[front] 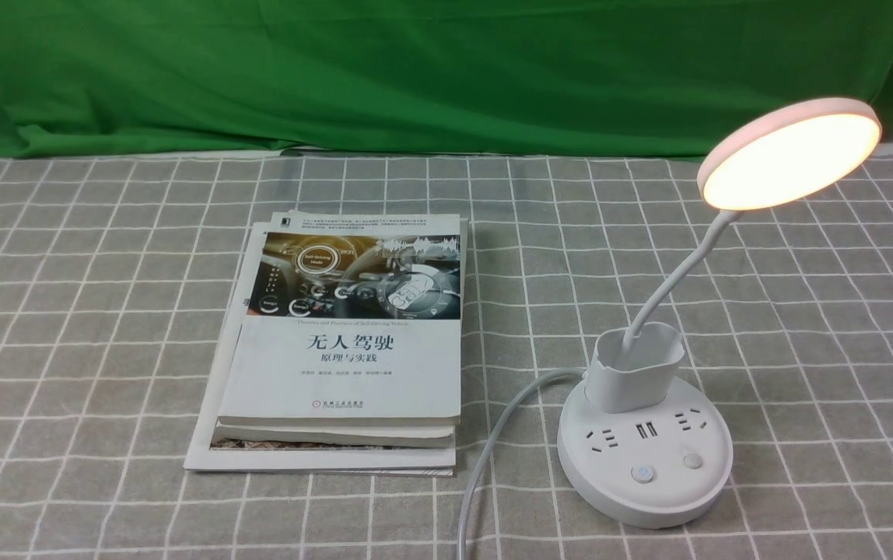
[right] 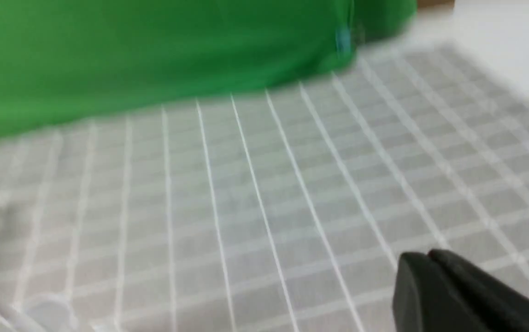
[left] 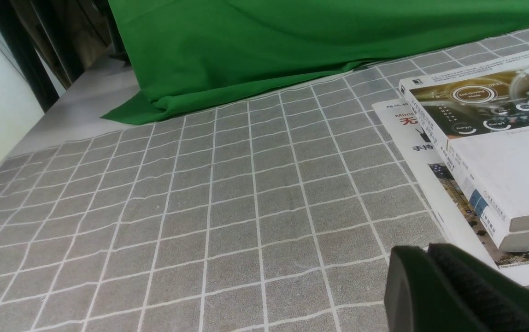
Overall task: Turn off the desk lamp on the grey coffee tablecloth by hand.
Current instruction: 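Press the power button on the lamp base to turn the lamp off with the right gripper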
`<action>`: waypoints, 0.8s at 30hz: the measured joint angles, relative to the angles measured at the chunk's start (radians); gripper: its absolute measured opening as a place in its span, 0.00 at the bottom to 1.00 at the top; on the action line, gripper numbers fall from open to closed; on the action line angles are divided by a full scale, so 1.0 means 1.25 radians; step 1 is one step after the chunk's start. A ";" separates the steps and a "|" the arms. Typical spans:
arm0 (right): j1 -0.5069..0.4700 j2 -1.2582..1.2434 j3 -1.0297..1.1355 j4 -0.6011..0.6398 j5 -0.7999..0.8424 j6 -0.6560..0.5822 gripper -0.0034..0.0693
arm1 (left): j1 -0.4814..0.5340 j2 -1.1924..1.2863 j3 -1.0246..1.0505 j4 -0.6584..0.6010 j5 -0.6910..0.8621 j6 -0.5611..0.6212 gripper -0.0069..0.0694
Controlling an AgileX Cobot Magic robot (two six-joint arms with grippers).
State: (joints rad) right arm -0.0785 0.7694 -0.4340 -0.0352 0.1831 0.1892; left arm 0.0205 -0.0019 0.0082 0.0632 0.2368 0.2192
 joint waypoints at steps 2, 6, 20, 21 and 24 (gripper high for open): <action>0.003 0.059 -0.001 0.028 -0.010 0.000 0.11 | 0.000 0.000 0.000 0.000 0.000 0.000 0.12; 0.041 0.174 -0.007 0.089 0.009 -0.017 0.11 | 0.000 0.000 0.000 0.000 0.000 0.000 0.12; 0.384 0.541 -0.295 0.098 0.296 -0.102 0.12 | 0.000 0.000 0.000 -0.002 0.000 0.000 0.12; 0.396 0.559 -0.308 0.096 0.301 -0.100 0.12 | 0.000 0.000 0.000 -0.002 0.000 0.000 0.12; 0.408 0.592 -0.321 0.092 0.308 -0.098 0.12 | 0.000 0.000 0.000 -0.002 0.000 0.000 0.12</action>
State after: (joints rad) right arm 0.4318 1.5088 -0.8349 0.0804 0.5684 0.0669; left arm 0.0205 -0.0019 0.0082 0.0607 0.2368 0.2192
